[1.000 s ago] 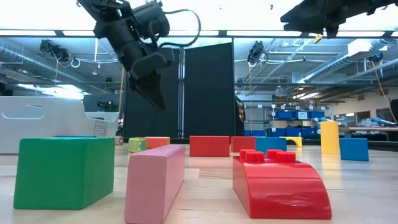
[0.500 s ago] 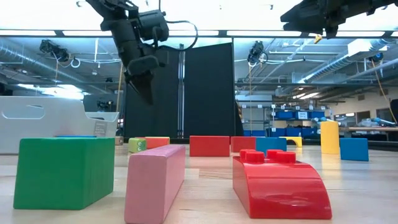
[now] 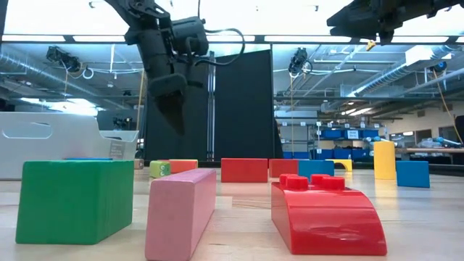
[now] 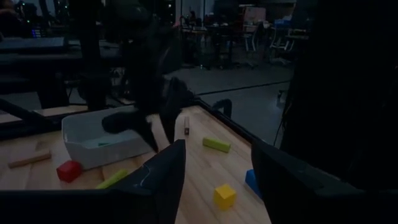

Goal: Sort blocks by size
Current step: Put the top left orange block into the black bin

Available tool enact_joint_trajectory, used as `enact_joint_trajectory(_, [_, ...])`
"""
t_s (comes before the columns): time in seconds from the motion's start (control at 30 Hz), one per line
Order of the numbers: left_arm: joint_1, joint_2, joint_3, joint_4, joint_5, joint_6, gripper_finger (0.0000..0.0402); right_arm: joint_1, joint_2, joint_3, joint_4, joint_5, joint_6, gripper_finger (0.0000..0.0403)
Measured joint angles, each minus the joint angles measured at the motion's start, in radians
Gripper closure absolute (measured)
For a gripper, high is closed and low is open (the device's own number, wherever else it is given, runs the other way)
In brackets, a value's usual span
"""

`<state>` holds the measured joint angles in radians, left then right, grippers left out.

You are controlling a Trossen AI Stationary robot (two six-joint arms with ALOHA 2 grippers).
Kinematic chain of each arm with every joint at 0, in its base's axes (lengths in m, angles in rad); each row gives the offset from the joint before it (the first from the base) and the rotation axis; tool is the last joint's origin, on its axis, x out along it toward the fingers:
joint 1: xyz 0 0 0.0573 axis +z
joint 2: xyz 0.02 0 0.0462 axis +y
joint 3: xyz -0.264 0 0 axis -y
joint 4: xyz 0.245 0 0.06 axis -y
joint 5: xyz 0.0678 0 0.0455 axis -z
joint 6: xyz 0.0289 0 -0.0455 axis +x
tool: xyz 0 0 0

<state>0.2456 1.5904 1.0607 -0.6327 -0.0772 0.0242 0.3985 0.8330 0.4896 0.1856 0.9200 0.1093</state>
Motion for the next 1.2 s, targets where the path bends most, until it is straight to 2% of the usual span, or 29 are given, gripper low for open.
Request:
enact_joint_trajectory(0.23, [-0.039,0.11,0.0,0.039,-0.028,-0.001,0.0197,0.0,0.0,0.0,-0.001,-0.006,0.0,0.0211])
enact_joint_trajectory(0.83, [-0.037,0.244,0.005,0.077,-0.024,0.008,0.0201,-0.002,0.0,0.0,-0.005,-0.007,0.0,0.0217])
enact_joint_trajectory(0.93, [-0.037,0.245,0.003,0.083,-0.024,0.003,0.0219,-0.002,0.0,0.0,-0.005,-0.007,0.0,0.0216])
enact_joint_trajectory(1.13, [-0.038,0.246,0.007,0.08,-0.025,-0.002,0.0302,-0.002,0.0,0.0,-0.004,-0.007,0.0,0.0218])
enact_joint_trajectory(1.2, [-0.038,0.246,0.007,0.08,-0.028,-0.004,0.0302,-0.002,0.0,0.0,-0.004,-0.007,0.0,0.022])
